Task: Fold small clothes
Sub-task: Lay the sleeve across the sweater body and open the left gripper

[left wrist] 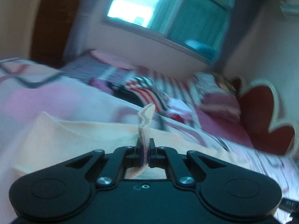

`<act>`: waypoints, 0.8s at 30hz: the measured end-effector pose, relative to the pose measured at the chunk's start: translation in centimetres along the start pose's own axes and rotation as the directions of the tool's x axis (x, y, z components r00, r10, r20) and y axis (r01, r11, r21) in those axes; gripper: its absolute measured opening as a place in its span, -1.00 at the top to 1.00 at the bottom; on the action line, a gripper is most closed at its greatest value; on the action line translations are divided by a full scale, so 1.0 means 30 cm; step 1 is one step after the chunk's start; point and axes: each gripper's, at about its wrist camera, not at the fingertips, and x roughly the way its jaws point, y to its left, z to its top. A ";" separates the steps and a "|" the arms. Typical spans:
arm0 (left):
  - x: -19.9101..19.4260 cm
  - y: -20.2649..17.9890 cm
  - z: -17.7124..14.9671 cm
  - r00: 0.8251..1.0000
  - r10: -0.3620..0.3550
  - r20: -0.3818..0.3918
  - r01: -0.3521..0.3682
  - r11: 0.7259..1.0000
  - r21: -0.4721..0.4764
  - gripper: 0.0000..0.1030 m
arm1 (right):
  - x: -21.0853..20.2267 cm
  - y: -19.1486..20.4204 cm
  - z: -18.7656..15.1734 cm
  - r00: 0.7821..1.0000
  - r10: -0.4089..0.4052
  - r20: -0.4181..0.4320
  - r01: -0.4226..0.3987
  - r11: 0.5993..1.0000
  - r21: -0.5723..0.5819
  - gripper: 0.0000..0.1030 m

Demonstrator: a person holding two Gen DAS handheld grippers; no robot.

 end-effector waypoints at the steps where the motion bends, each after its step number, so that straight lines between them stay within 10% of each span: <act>1: 0.026 -0.058 -0.012 1.000 -0.006 -0.020 0.006 0.999 0.034 0.94 | -0.007 -0.017 0.005 1.000 0.005 0.001 -0.005 1.000 0.006 0.95; 15: 0.261 -0.478 -0.276 0.979 -0.010 -0.202 0.071 0.951 0.300 0.90 | -0.075 -0.254 0.044 1.000 0.016 0.014 -0.017 0.995 0.095 0.95; 17: 0.267 -0.508 -0.286 0.979 -0.023 -0.201 0.088 0.943 0.322 0.30 | -0.081 -0.259 0.046 1.000 0.017 0.023 -0.019 0.995 0.097 0.94; 18: 0.259 -0.532 -0.293 0.976 -0.049 -0.212 0.120 0.934 0.336 -0.03 | -0.081 -0.258 0.049 1.000 0.016 0.023 -0.018 0.995 0.095 0.64; 19: 0.250 -0.545 -0.301 0.972 -0.076 -0.224 0.153 0.924 0.351 -0.54 | -0.080 -0.254 0.052 0.999 0.025 0.020 -0.026 0.995 0.094 -0.22; 20: 0.229 -0.556 -0.307 0.973 -0.078 -0.216 0.155 0.917 0.368 -0.52 | -0.084 -0.246 0.049 0.999 0.031 0.032 -0.034 0.995 0.094 -0.63; 22: 0.164 -0.534 -0.311 0.983 -0.078 -0.168 0.139 0.911 0.388 -0.52 | -0.101 -0.213 0.048 0.995 0.064 0.081 -0.069 0.996 0.060 -0.78; 24: 0.092 -0.456 -0.301 0.992 -0.054 -0.113 0.091 0.931 0.353 -0.52 | -0.088 -0.171 0.055 0.990 0.127 0.055 -0.130 0.990 0.046 -0.50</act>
